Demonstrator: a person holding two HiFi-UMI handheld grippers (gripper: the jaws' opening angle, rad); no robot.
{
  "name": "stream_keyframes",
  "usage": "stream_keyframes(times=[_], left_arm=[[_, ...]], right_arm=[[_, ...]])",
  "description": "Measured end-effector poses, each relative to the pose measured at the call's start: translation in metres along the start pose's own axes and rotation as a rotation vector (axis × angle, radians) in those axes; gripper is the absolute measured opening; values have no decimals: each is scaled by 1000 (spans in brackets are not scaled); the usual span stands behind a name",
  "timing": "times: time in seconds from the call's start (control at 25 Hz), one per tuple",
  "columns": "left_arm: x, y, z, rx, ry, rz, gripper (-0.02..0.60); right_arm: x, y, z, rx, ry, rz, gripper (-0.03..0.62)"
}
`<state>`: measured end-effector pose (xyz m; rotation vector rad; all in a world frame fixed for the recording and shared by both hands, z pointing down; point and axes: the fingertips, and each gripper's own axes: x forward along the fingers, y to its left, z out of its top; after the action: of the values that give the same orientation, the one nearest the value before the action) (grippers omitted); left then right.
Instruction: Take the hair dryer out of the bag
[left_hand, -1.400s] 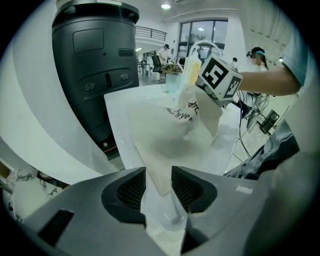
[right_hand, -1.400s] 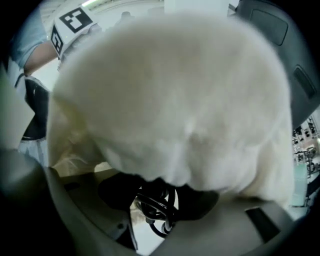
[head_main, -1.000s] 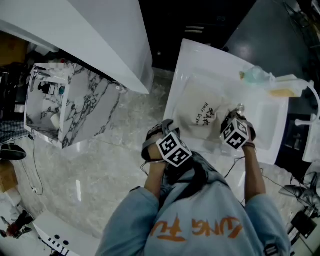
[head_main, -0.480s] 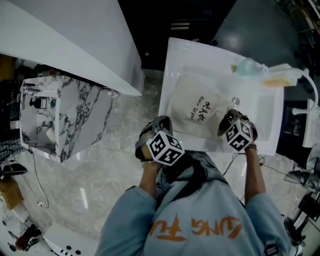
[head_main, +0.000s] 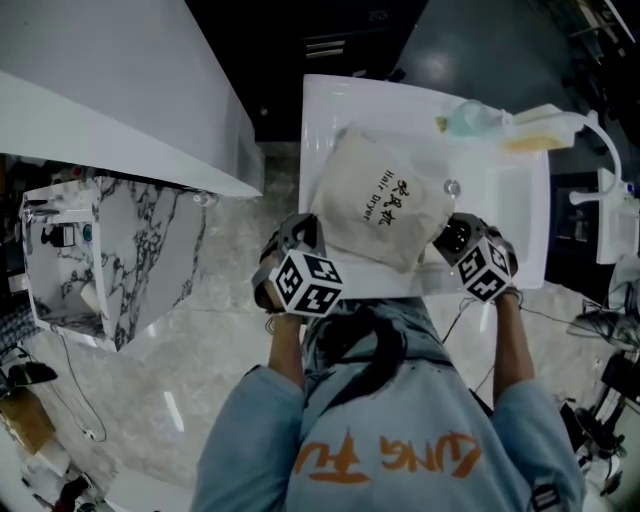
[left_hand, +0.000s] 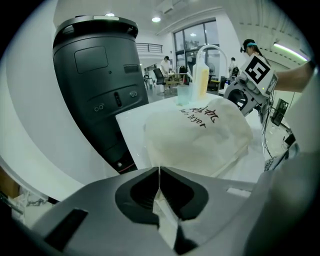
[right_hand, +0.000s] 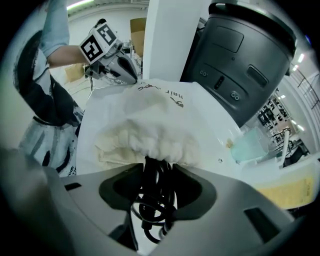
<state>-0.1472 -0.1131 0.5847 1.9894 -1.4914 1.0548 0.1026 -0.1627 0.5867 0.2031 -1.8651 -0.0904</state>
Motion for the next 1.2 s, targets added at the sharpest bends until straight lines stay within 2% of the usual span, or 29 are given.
stream_keyframes(times=[0.28, 0.48, 0.92, 1.2], left_arm=[[6, 8, 3, -21, -29, 24, 11], [7, 9, 6, -11, -34, 47, 11], [8, 8, 8, 42, -19, 71, 11], [7, 7, 8, 66, -12, 88, 11]], right_arm=[[-22, -10, -20, -44, -7, -32, 181], [-35, -20, -41, -24, -12, -60, 179], [-53, -32, -97, 136, 0, -146, 178], [-61, -39, -135, 304, 9, -187, 178]])
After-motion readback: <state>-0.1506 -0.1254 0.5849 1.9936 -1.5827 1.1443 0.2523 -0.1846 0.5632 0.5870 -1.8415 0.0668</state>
